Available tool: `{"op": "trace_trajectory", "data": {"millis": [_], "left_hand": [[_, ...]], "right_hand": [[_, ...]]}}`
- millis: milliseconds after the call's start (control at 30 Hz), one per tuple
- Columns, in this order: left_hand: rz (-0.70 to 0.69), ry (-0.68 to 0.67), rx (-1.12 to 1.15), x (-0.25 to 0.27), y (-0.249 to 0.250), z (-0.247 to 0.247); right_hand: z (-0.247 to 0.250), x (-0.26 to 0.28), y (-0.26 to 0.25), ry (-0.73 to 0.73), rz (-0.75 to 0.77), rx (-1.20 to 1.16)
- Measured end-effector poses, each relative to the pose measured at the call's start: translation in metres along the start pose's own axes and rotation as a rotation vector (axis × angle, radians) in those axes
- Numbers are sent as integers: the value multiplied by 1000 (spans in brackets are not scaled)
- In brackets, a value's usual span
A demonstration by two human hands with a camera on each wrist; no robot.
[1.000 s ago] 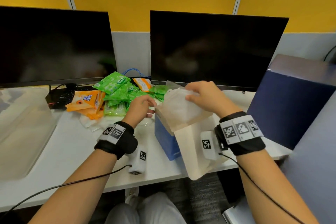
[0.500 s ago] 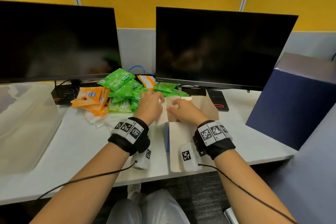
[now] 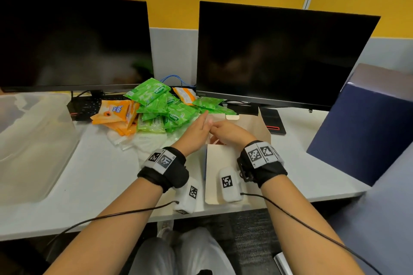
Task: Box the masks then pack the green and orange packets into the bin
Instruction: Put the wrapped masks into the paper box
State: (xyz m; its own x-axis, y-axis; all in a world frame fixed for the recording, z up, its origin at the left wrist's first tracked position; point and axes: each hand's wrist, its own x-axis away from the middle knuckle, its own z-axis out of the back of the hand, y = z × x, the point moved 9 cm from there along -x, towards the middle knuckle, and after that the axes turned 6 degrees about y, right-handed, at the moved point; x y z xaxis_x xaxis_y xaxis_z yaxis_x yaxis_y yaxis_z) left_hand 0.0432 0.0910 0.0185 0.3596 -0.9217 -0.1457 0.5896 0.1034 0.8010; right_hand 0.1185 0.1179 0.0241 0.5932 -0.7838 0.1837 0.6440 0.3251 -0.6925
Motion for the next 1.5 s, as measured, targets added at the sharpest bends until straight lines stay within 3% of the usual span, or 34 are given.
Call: {"op": "trace_trajectory", "data": {"millis": [100, 167, 300, 433, 567, 700, 833, 967, 1067, 1133, 1233, 1300, 1433, 1500], "left_hand": [[98, 125, -85, -7, -33, 30], [252, 143, -293, -9, -73, 53], [559, -95, -636, 27, -131, 67], [597, -166, -678, 38, -147, 51], [587, -93, -607, 34, -143, 40], [492, 148, -388, 25, -132, 61], [247, 330, -454, 17, -94, 96], [54, 546, -461, 18, -43, 134], [-9, 779, -389, 29, -4, 165], [-47, 937, -270, 38, 17, 184], [-180, 1073, 168, 48, 33, 196], [-170, 1034, 413, 45, 29, 186], [11, 671, 726, 15, 16, 130], [75, 578, 815, 9, 15, 107]], "right_hand": [[3, -4, -1, 106, 53, 60], [2, -6, -2, 138, 83, 67], [-2, -18, 0, 141, 69, 40], [-10, -25, -9, 134, 74, 47], [-16, -27, -21, 109, 103, 39], [-14, -27, -20, 141, 134, 46], [-10, -24, -22, 158, 140, 21], [0, -23, -18, 203, 90, -231], [4, -26, -11, 233, 49, -395], [7, -25, -10, 254, 48, -462], [10, -21, -14, 269, 69, -514], [8, -20, -15, 241, 60, -543], [11, -21, -10, 216, 9, -769], [15, -19, -7, 219, 2, -945]]}}
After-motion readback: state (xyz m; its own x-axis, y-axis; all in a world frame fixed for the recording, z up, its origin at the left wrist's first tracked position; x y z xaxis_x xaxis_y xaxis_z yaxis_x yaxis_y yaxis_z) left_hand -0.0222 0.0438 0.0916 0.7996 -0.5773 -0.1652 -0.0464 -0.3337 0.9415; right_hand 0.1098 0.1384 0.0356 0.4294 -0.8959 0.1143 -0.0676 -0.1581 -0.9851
